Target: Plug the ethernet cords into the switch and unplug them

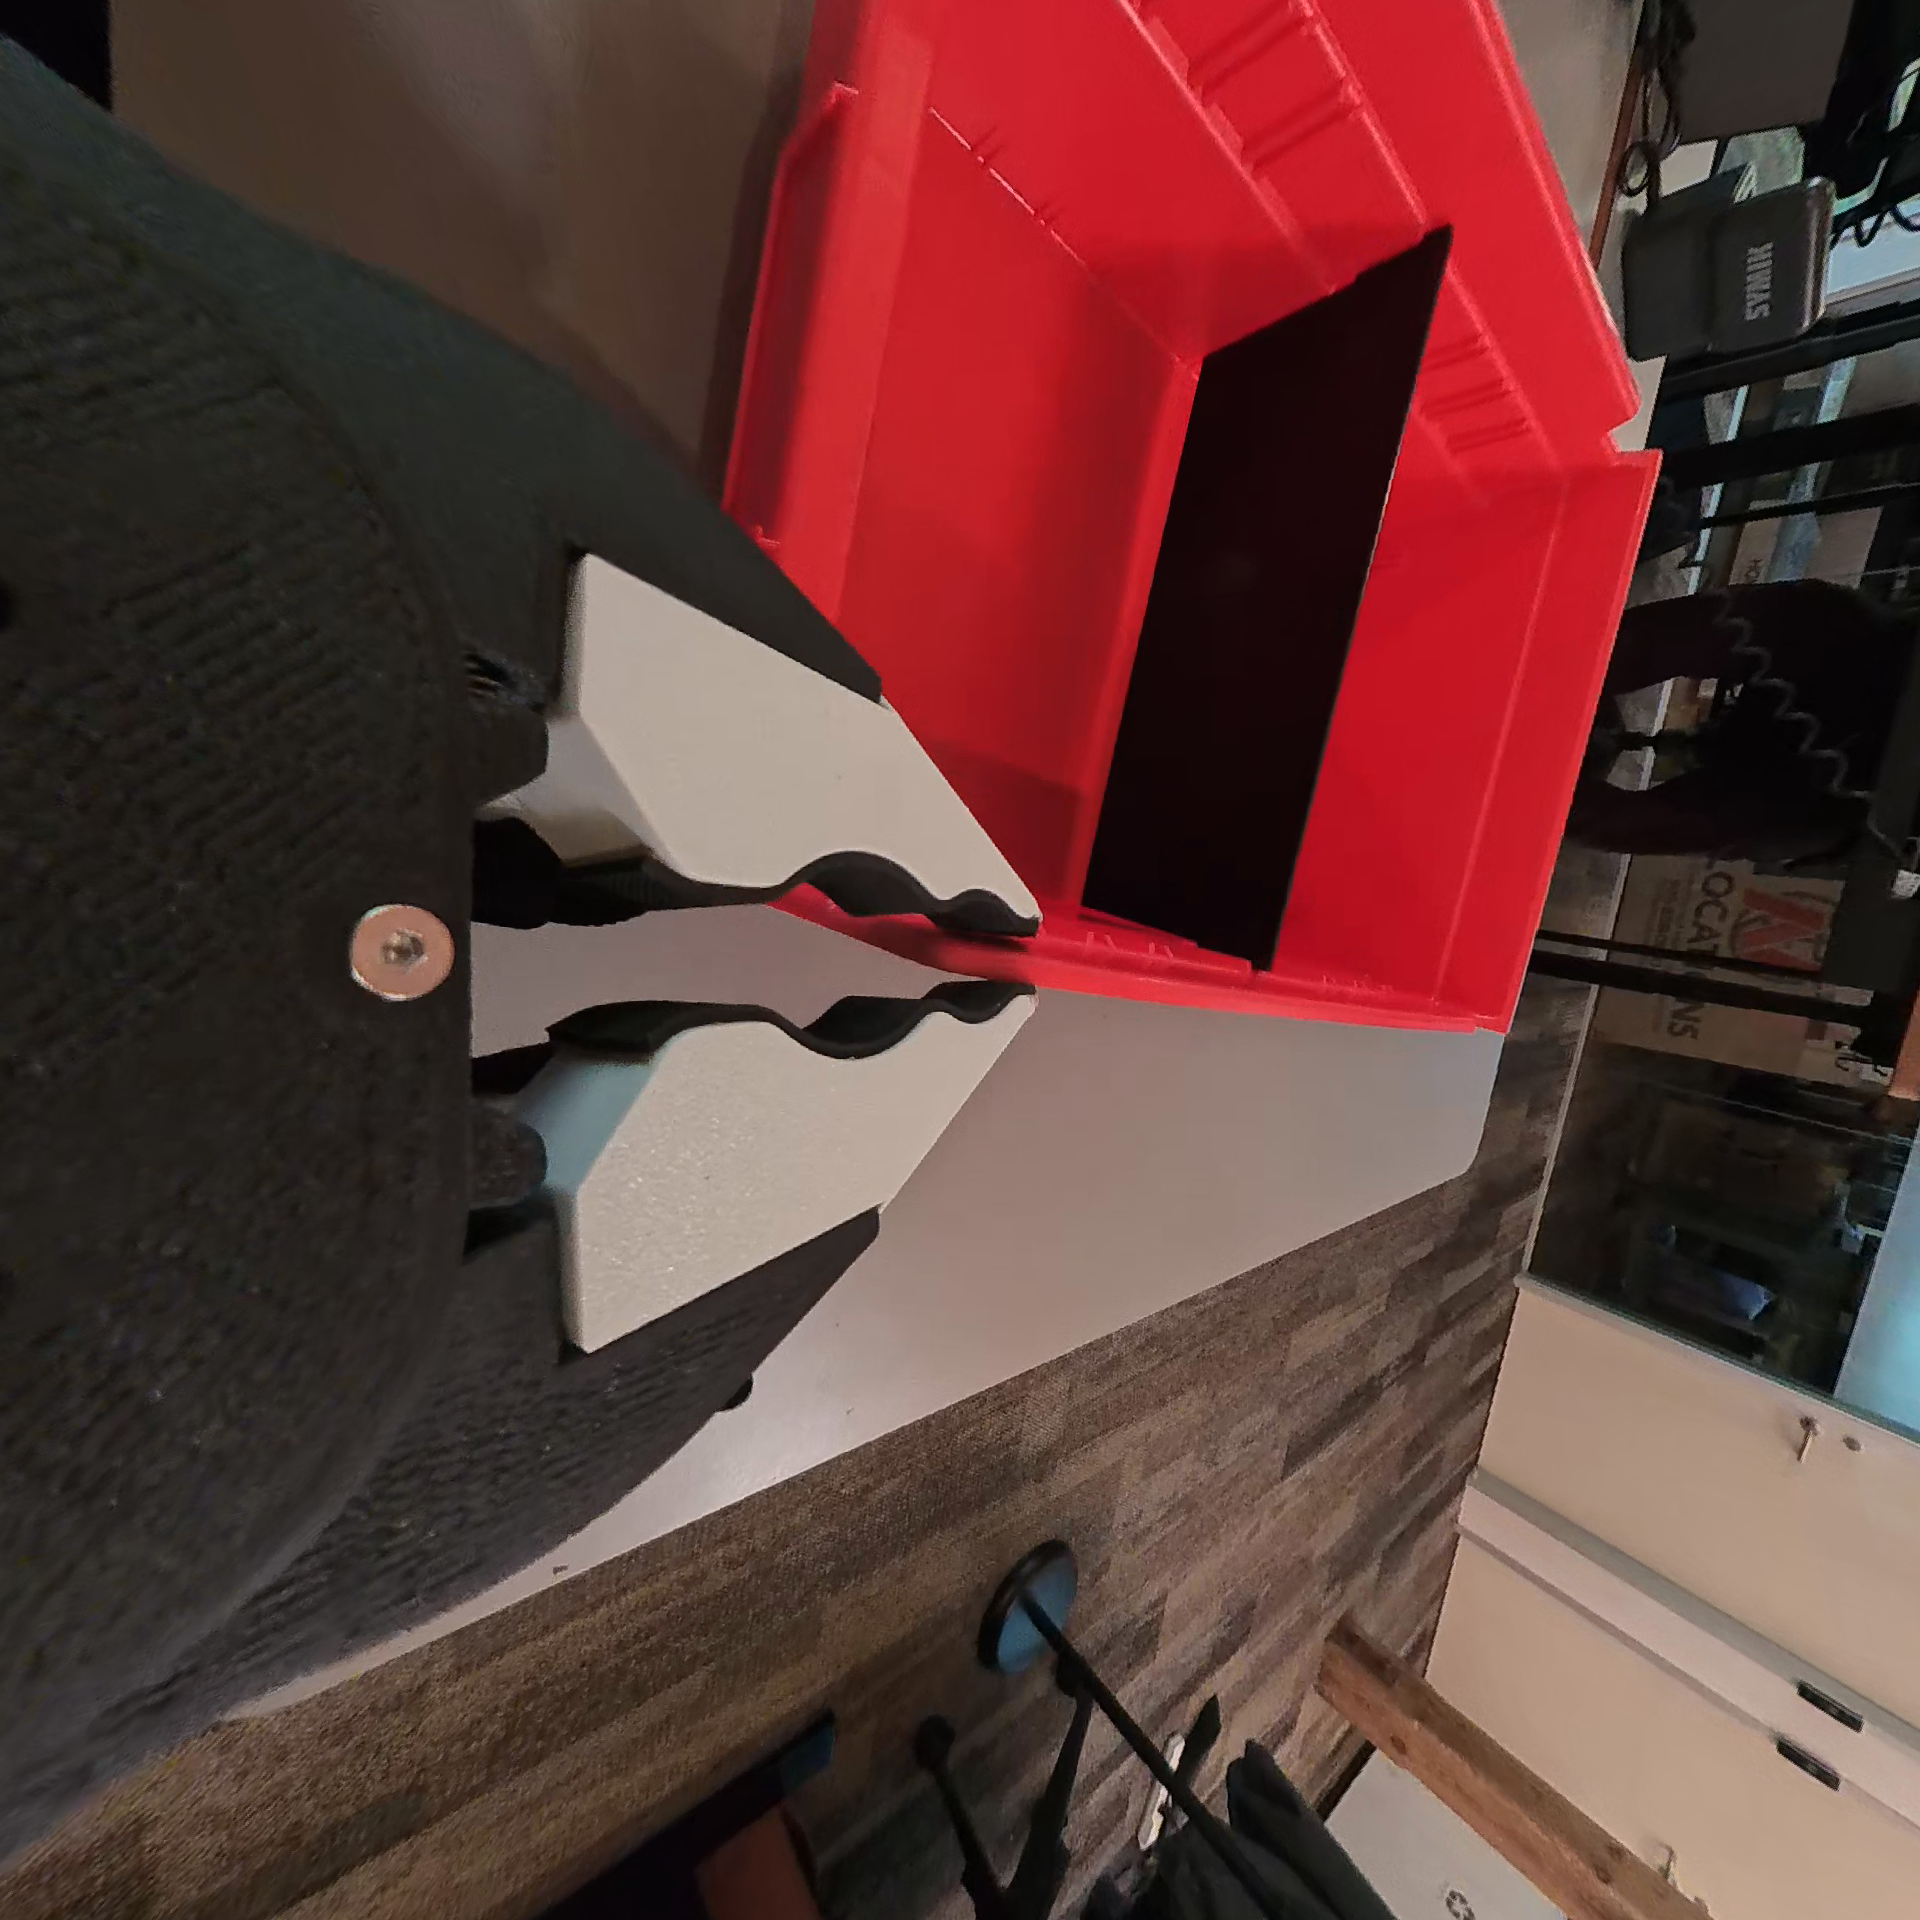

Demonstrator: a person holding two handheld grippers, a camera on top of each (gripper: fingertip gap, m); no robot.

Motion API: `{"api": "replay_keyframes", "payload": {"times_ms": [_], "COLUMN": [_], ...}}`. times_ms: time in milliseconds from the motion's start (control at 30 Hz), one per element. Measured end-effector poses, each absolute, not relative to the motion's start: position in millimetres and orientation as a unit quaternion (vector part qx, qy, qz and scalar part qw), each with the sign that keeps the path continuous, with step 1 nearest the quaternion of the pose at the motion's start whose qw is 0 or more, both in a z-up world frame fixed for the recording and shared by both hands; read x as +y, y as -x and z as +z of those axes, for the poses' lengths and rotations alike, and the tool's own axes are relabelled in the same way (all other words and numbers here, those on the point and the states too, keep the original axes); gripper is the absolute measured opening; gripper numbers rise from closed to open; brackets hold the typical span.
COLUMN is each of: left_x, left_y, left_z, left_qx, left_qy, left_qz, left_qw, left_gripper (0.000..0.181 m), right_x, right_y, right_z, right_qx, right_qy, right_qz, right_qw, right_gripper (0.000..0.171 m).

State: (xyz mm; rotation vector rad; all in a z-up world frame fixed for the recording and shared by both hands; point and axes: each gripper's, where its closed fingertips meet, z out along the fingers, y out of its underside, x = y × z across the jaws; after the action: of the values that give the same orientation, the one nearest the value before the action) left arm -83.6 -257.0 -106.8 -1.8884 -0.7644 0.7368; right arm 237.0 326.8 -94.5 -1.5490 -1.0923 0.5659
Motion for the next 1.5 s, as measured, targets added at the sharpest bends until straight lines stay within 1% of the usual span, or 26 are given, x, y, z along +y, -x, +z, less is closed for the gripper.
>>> {"api": "replay_keyframes", "payload": {"times_ms": [267, 300, 867, 1000, 1233, 1400, 1500], "left_x": [-263, -263, -257, -255, -254, -254, -254], "left_y": [86, 86, 79, 77, 77, 77, 76], "left_z": [-109, -109, -108, -107, -107, -107, -107], "left_qx": [-0.320, -0.321, -0.302, -0.286, -0.280, -0.277, -0.274], "left_qy": [0.769, 0.769, 0.781, 0.789, 0.791, 0.792, 0.794], "left_qz": [0.304, 0.304, 0.288, 0.302, 0.312, 0.316, 0.317], "left_qw": [0.462, 0.462, 0.464, 0.452, 0.446, 0.444, 0.441], "left_gripper": [0.005, 0.004, 0.003, 0.003, 0.004, 0.004, 0.005], "right_x": [328, 328, 335, 334, 317, 281, 255], "right_y": [-237, -237, -242, -243, -250, -241, -229], "right_z": [-95, -95, -95, -92, -56, -24, -19], "right_qx": [-0.471, -0.472, -0.465, -0.463, -0.447, -0.453, -0.472], "right_qy": [0.650, 0.650, 0.657, 0.656, 0.623, 0.575, 0.543], "right_qz": [0.231, 0.230, 0.228, 0.231, 0.259, 0.309, 0.334], "right_qw": [0.550, 0.549, 0.548, 0.550, 0.588, 0.607, 0.609], "right_gripper": [0.006, 0.006, 0.007, 0.007, 0.019, 0.023, 0.023]}}
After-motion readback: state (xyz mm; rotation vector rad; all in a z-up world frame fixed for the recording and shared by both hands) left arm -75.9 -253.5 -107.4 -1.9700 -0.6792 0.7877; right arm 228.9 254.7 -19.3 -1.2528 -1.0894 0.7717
